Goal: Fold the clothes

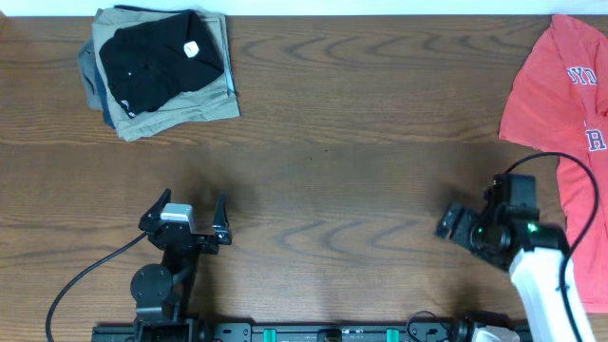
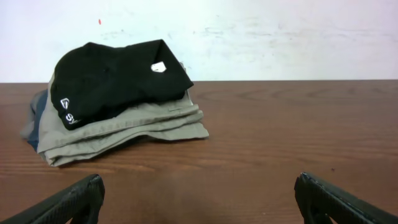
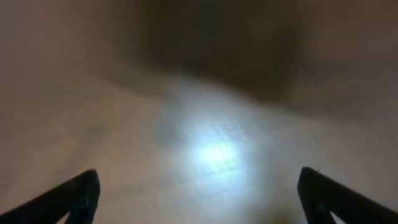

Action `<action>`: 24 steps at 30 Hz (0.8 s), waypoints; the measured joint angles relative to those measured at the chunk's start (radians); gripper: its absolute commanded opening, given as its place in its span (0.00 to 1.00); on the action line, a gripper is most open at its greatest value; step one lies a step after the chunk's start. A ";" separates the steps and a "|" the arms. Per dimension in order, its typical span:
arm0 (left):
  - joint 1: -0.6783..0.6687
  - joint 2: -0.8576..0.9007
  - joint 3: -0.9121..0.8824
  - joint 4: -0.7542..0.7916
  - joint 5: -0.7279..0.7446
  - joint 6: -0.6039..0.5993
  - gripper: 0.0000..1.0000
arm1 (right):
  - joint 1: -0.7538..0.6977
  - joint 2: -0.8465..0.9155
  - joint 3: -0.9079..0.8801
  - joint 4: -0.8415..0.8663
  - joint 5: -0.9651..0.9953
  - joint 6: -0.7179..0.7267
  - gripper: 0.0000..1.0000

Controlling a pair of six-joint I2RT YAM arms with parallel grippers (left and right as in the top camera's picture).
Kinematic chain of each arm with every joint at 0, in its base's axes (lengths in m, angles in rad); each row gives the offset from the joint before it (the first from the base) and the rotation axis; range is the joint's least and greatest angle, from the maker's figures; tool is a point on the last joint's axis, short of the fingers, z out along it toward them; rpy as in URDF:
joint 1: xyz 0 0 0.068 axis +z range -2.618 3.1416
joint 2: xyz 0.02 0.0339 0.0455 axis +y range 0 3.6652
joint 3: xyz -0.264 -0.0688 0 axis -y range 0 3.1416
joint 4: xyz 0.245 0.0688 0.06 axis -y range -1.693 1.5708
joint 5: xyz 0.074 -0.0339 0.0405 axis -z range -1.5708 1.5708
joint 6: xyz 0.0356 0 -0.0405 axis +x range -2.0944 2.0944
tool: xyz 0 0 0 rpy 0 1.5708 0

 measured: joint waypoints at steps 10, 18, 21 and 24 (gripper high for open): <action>0.000 0.000 0.000 0.000 0.000 0.003 0.98 | 0.000 -0.329 -0.166 0.412 -0.236 -0.090 0.99; 0.000 0.000 0.000 0.000 0.000 0.002 0.98 | 0.002 -0.406 -0.189 0.531 -0.286 -0.119 0.99; 0.000 0.000 0.000 0.000 0.000 0.003 0.98 | 0.028 -0.427 -0.199 0.572 -0.277 -0.125 0.99; 0.000 0.000 0.000 0.000 0.000 0.002 0.98 | 0.076 -0.470 -0.218 0.589 -0.242 -0.127 0.99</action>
